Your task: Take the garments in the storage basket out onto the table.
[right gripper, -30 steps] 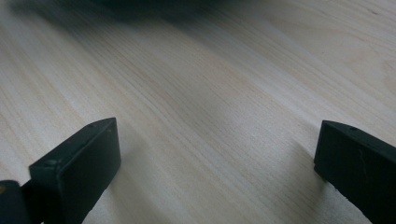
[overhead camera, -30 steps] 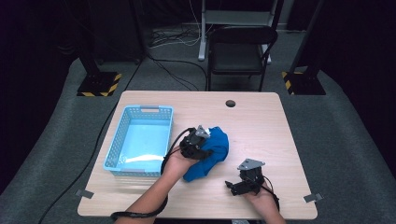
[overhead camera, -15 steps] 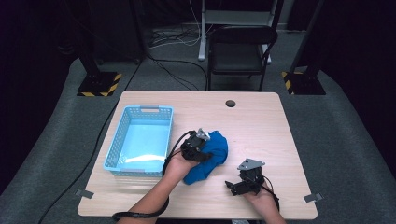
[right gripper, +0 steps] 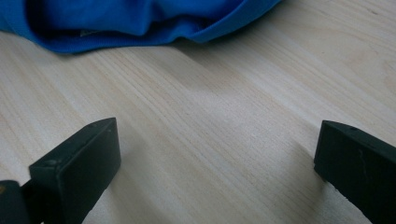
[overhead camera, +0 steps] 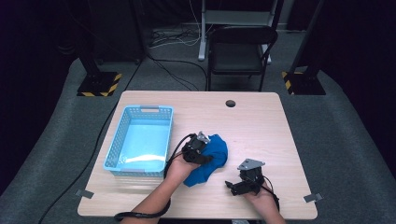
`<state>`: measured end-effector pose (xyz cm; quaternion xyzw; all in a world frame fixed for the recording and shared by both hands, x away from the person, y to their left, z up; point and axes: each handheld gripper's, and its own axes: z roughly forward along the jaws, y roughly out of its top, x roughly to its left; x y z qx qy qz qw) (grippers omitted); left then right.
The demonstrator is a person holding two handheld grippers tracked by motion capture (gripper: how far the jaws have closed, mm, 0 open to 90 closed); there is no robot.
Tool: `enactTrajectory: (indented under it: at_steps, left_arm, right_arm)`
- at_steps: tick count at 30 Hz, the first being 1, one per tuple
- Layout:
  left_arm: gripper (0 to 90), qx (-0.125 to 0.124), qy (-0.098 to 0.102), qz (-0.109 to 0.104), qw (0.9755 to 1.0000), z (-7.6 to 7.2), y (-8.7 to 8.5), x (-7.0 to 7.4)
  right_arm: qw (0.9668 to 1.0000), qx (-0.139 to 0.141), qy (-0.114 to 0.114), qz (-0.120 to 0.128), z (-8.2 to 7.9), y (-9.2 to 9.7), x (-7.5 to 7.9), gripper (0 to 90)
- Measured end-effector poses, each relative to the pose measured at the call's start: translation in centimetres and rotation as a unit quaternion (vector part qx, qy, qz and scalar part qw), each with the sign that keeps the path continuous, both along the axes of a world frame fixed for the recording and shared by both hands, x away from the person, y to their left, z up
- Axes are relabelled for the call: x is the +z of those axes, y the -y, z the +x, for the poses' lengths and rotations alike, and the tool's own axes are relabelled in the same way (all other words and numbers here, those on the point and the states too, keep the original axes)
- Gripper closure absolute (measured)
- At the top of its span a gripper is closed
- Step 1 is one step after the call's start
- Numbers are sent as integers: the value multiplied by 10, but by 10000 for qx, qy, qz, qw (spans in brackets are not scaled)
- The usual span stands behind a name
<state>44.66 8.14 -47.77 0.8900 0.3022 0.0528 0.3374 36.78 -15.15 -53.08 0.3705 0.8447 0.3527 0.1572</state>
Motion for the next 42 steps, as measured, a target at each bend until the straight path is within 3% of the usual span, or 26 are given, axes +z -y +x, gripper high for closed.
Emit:
enactTrajectory:
  at_steps: [18, 29, 42]
  left_arm:
    - [549, -37, -140, -177, 9997, 0, 0, -11]
    - [363, -190, -239, -346, 9989, -2, 0, -12]
    - [209, -210, -122, -335, 9991, -9, -1, -7]
  right_arm:
    - [10000, 0, 0, 1, 0, 0, 0, 0]
    - [10000, 0, 0, 0, 0, 0, 0, 0]
    - [10000, 0, 0, 0, 0, 0, 0, 0]
